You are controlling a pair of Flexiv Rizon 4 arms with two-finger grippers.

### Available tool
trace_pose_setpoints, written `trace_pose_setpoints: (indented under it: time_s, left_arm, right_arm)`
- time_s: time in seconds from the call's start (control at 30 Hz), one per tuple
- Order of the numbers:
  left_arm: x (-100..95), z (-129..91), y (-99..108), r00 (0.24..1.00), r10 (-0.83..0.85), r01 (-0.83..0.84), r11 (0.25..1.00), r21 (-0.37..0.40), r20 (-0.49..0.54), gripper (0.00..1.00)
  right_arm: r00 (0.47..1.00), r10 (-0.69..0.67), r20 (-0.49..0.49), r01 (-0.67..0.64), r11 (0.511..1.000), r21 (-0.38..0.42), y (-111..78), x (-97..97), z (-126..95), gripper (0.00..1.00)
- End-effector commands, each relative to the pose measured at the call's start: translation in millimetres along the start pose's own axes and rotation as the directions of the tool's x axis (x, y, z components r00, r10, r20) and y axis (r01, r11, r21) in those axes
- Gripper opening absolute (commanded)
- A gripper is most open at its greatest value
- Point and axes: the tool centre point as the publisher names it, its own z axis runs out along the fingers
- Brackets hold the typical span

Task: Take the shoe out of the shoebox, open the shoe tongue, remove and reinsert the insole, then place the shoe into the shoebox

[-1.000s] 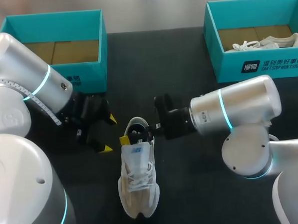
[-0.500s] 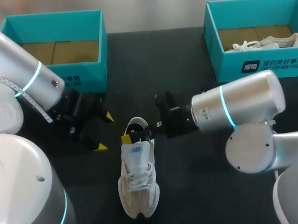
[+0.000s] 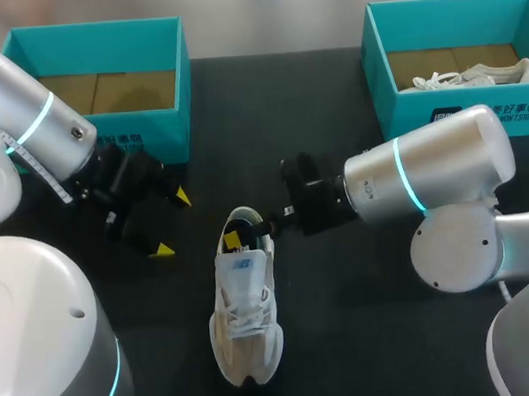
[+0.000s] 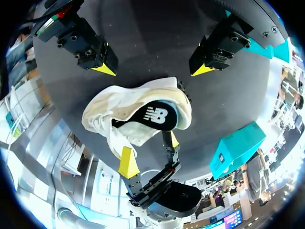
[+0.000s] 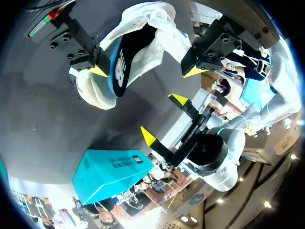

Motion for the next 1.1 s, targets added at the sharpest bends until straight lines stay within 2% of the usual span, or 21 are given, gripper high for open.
trace_pose_setpoints:
  time_s: [0.03, 0.43, 0.9, 1.1]
  left_arm:
    - [4.0, -13, 1, 1.0, 0.018, -0.018, 1.0, 0.002, -0.01, 1.0]
    - [-1.8, -66, 8, 0.993, 0.106, -0.107, 0.994, -0.02, -0.041, 1.0]
    - [-27.3, -130, 9, 0.967, 0.229, -0.234, 0.972, -0.034, -0.112, 1.0]
    - [-35.8, -155, 7, 0.951, 0.265, -0.274, 0.961, -0.034, -0.16, 1.0]
  right_arm:
    - [0.994, 0.009, 0.11, -0.011, 1.0, 0.019, 1.6, 3.7, -13, 1.0]
    - [0.963, 0.015, 0.27, -0.042, 0.995, 0.095, 9.9, 6.0, -44, 1.0]
    - [0.908, -0.001, 0.42, -0.09, 0.977, 0.195, 28.1, 11.8, -81, 1.0]
    - [0.866, -0.027, 0.499, -0.115, 0.961, 0.252, 38.4, 12.1, -94, 1.0]
